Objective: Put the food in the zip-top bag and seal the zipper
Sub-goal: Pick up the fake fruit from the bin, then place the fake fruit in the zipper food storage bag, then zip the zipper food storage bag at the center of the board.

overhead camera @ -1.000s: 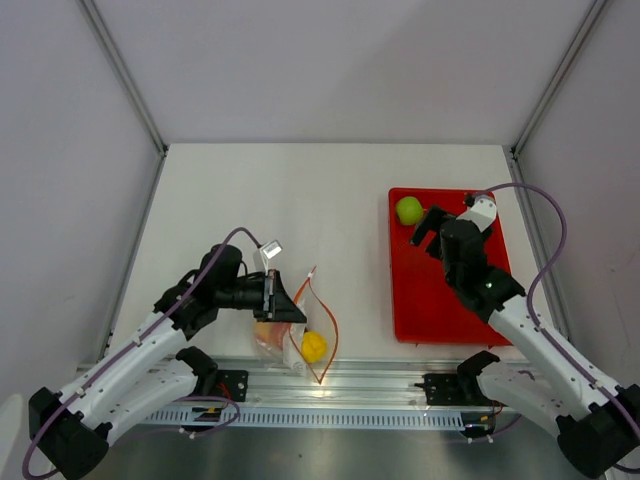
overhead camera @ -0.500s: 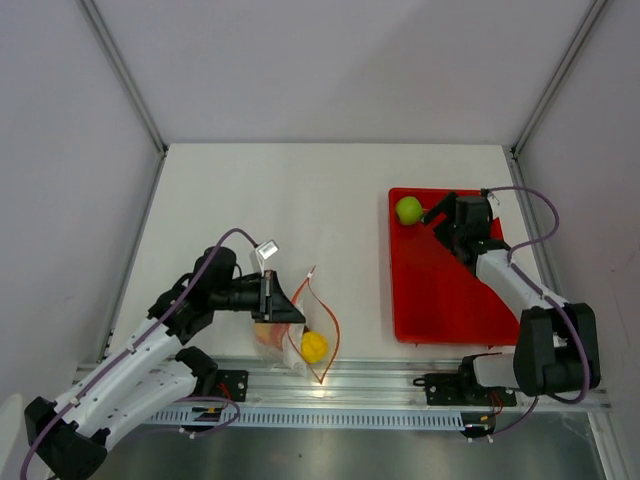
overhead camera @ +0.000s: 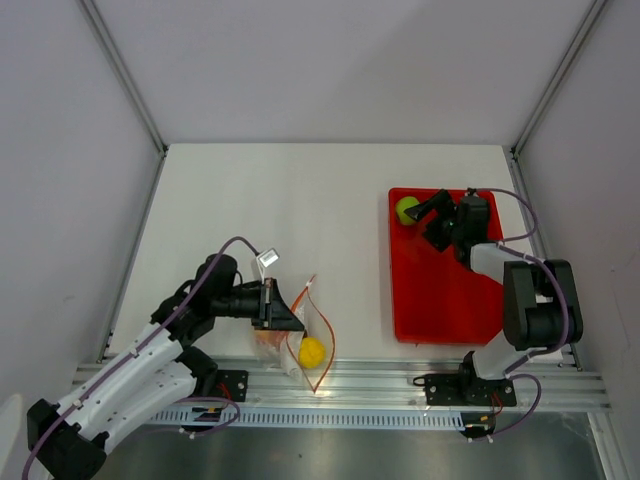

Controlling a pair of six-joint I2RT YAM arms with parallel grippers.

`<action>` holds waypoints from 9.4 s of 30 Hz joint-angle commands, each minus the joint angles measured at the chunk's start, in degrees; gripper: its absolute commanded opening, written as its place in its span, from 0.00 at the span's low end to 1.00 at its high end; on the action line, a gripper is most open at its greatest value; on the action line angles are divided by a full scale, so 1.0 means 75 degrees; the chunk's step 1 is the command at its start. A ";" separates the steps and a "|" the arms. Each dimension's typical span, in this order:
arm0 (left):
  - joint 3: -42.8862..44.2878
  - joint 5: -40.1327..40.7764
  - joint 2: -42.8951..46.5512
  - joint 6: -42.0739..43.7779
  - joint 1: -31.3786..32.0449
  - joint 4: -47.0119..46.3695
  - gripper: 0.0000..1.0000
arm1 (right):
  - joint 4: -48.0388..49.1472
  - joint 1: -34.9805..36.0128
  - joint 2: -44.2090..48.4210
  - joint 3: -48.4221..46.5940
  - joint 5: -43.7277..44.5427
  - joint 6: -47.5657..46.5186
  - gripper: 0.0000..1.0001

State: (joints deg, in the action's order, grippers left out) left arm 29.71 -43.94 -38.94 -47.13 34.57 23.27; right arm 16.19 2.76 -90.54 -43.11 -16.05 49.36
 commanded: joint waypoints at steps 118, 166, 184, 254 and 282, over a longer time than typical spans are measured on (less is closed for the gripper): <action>0.0562 0.0293 -0.0832 -0.0079 0.0032 -0.0853 0.01 | -0.3775 0.9358 0.4409 -0.0802 0.1518 -0.4331 0.00; 0.2049 -0.0586 0.0070 0.0038 0.0032 0.0587 0.01 | -0.4971 0.9792 0.5192 -0.1120 0.6676 -0.2701 0.99; 0.1991 -0.1078 0.0575 -0.0536 0.0313 0.0519 0.01 | -0.4256 0.8341 0.6964 -0.0205 0.1128 -0.6403 0.85; 0.2553 0.0749 0.0213 0.1269 0.0325 0.1622 0.32 | -0.3738 0.8056 0.4339 -0.2288 -0.0393 -0.4461 0.00; 0.2378 0.1867 0.1653 0.2862 0.0336 -0.0697 0.71 | -0.5685 0.8737 0.5686 -0.1610 0.2597 -0.2000 0.00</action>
State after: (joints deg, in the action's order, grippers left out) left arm 44.45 -23.09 -25.23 -30.55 36.80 24.95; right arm -25.91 68.16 -47.64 -53.54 1.85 32.80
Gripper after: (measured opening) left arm 0.722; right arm 0.008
